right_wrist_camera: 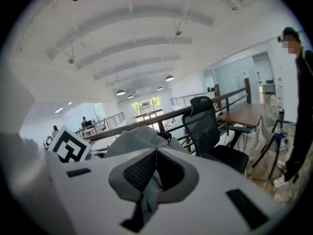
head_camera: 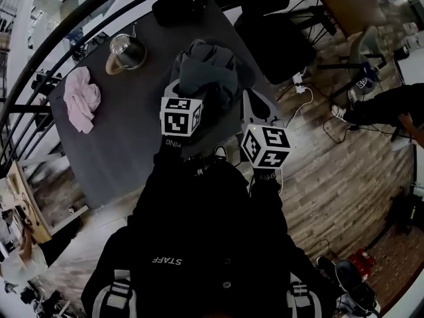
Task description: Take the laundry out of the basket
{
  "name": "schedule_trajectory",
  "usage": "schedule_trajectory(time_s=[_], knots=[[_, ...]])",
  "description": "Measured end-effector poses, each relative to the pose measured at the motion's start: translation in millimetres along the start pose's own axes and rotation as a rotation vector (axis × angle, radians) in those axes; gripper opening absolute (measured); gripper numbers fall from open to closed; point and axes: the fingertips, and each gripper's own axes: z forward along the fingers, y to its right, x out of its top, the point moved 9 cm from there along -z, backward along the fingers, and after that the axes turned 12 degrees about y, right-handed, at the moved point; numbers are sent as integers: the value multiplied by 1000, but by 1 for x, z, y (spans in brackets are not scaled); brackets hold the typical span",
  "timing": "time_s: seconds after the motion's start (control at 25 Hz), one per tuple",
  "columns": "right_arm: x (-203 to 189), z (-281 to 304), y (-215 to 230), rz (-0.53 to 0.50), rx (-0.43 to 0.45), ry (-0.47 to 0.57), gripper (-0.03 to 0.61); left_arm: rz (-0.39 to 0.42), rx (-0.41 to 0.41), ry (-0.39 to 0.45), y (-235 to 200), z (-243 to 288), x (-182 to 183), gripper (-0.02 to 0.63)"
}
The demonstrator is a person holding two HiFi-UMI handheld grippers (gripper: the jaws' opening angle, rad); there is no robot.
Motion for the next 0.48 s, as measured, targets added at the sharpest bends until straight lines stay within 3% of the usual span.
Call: schedule_trajectory(time_s=[0.48], knots=[[55,-19,-32,-104,28,177,15,-2,105,320,2,-85,73,252]])
